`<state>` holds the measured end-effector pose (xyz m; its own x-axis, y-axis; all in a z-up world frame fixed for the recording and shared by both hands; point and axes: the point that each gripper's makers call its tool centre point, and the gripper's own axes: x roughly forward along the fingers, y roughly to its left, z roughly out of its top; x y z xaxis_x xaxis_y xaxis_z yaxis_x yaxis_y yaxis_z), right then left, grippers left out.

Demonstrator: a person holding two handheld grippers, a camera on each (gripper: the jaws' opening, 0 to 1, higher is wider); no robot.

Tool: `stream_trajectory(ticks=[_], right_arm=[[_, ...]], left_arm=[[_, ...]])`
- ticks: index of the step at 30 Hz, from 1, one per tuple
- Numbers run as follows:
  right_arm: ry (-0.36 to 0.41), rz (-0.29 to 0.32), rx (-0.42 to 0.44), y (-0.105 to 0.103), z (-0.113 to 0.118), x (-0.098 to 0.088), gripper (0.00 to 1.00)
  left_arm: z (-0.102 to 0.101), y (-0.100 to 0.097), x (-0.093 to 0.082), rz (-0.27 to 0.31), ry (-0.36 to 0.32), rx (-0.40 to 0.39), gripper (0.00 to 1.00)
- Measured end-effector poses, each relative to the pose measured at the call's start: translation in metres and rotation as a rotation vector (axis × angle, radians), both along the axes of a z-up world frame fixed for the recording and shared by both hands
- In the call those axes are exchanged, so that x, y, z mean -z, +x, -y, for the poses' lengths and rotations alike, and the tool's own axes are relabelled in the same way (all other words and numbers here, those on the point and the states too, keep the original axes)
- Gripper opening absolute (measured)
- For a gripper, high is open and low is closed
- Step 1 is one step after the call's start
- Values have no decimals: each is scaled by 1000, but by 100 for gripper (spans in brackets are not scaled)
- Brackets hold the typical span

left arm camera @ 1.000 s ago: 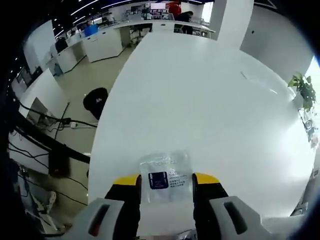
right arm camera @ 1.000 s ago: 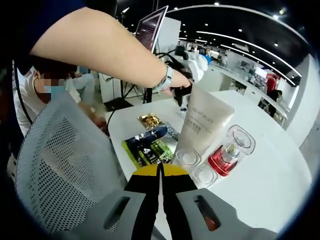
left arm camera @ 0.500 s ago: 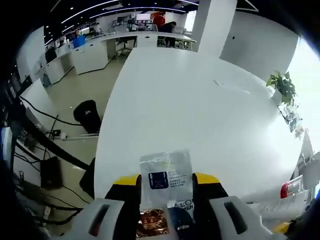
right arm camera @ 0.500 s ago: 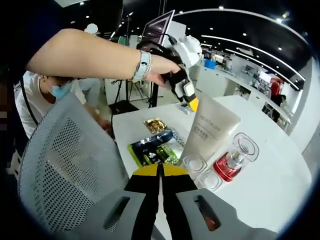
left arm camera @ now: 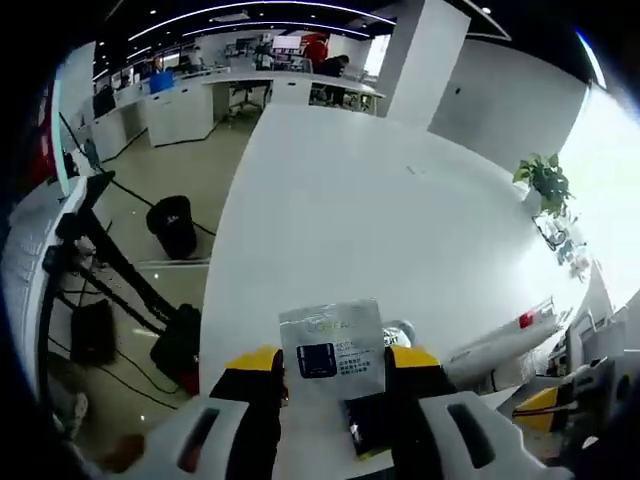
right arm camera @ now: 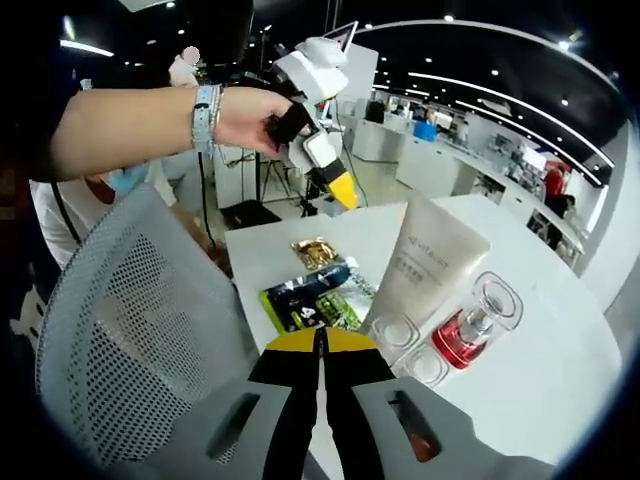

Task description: Arrange the skincare products in the storage area until every visible bottle or jar stands upright without overlapping.

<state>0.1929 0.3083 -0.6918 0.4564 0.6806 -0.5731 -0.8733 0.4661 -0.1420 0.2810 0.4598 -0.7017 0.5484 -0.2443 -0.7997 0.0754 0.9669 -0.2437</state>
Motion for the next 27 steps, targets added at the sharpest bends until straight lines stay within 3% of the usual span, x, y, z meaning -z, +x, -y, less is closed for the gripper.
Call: stream_trajectory(ticks=[10,14,27], right_arm=[[-3,6,-5,0,-1,0,0],[-5,6,-7,0,-1,0,0],[-6,6,-6,0,-1,0,0]], left_arm=[[-15,-41,31,-114,7,-26,42],[-15,-48,42,-152,-6,-29,42],[-14,-68,86,-334,66,15,42]])
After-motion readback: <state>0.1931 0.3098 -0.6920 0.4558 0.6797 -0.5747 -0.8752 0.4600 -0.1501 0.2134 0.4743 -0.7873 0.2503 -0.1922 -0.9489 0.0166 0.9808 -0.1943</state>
